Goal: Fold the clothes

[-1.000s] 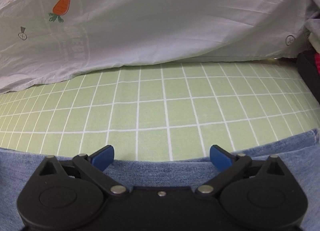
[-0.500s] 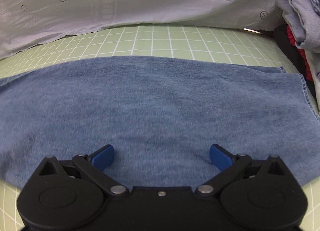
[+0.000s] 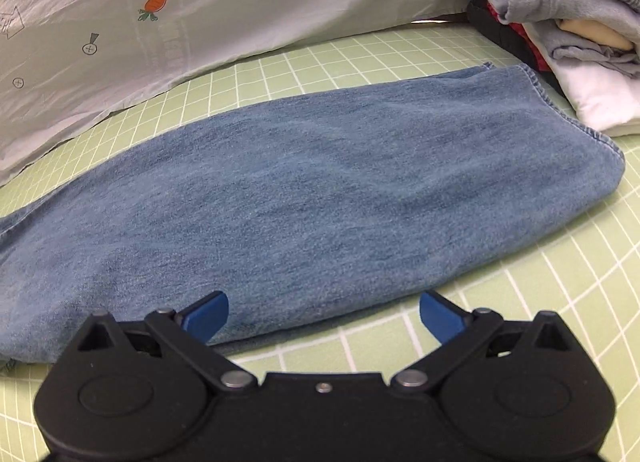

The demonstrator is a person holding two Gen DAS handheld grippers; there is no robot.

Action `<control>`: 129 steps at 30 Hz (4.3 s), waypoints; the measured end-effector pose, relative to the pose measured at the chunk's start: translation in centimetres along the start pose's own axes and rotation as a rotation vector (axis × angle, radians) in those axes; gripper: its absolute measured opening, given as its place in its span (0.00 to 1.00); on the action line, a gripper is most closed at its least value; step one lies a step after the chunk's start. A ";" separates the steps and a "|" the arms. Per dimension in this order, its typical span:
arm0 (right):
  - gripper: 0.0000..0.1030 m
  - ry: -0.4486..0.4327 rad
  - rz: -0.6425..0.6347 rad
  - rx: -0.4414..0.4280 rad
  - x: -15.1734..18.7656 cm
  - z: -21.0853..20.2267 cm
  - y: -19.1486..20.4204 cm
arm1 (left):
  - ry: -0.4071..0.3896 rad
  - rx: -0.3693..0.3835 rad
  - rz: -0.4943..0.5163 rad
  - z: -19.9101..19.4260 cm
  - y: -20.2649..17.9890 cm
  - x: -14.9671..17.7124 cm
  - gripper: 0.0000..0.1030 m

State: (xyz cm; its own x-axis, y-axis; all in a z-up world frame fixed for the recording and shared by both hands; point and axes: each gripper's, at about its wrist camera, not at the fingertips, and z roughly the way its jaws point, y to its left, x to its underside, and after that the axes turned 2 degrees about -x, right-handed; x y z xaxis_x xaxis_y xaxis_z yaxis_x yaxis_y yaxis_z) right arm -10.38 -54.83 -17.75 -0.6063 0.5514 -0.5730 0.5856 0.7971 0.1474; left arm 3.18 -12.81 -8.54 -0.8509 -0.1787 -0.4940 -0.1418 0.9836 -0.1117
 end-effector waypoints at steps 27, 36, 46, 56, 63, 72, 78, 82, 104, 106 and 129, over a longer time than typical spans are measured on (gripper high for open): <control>1.00 0.018 -0.027 0.185 -3.1 1.7 9.4 | -0.097 0.072 -0.327 10.0 13.8 -10.2 0.79; 1.00 0.022 0.006 0.209 -2.9 1.5 8.4 | -0.146 0.197 -0.339 9.8 13.3 -10.5 0.27; 1.00 -0.032 0.087 0.185 -2.3 0.0 3.5 | -0.328 0.252 -0.130 2.8 5.6 -11.8 0.20; 1.00 -0.061 0.207 0.200 -3.1 -1.0 -6.6 | -0.330 0.434 0.196 -0.2 -11.6 -6.3 0.19; 1.00 -0.087 0.256 0.231 -5.3 -0.6 -13.8 | -0.057 0.373 0.360 6.2 -22.4 3.5 0.19; 1.00 -0.082 0.297 0.222 -7.0 0.9 -17.4 | -0.039 0.302 0.403 7.3 -24.5 5.1 0.31; 1.00 -0.089 0.334 0.205 -6.5 0.6 -17.0 | -0.058 0.368 0.560 5.5 -27.4 5.9 0.45; 1.00 -0.084 0.338 0.208 -5.5 0.1 -16.8 | -0.005 0.393 0.627 6.2 -29.4 6.6 0.54; 1.00 -0.074 0.380 0.231 -6.3 0.6 -18.0 | -0.068 0.201 0.291 4.9 -20.9 -0.1 0.85; 1.00 -0.078 0.395 0.240 -6.5 1.0 -18.4 | -0.043 0.162 0.275 5.7 -20.1 -0.1 0.85; 0.55 -0.089 0.176 0.230 -9.8 4.9 -18.9 | 0.097 0.051 0.269 9.8 -20.3 2.4 1.00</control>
State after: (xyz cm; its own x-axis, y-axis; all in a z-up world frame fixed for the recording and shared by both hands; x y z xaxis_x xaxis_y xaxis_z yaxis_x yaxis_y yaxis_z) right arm -12.91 -76.50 -18.91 -0.4410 0.6447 -0.6244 0.7902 0.6088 0.0704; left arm 8.97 -33.50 -15.90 -0.8994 0.0943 -0.4269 0.1192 0.9924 -0.0319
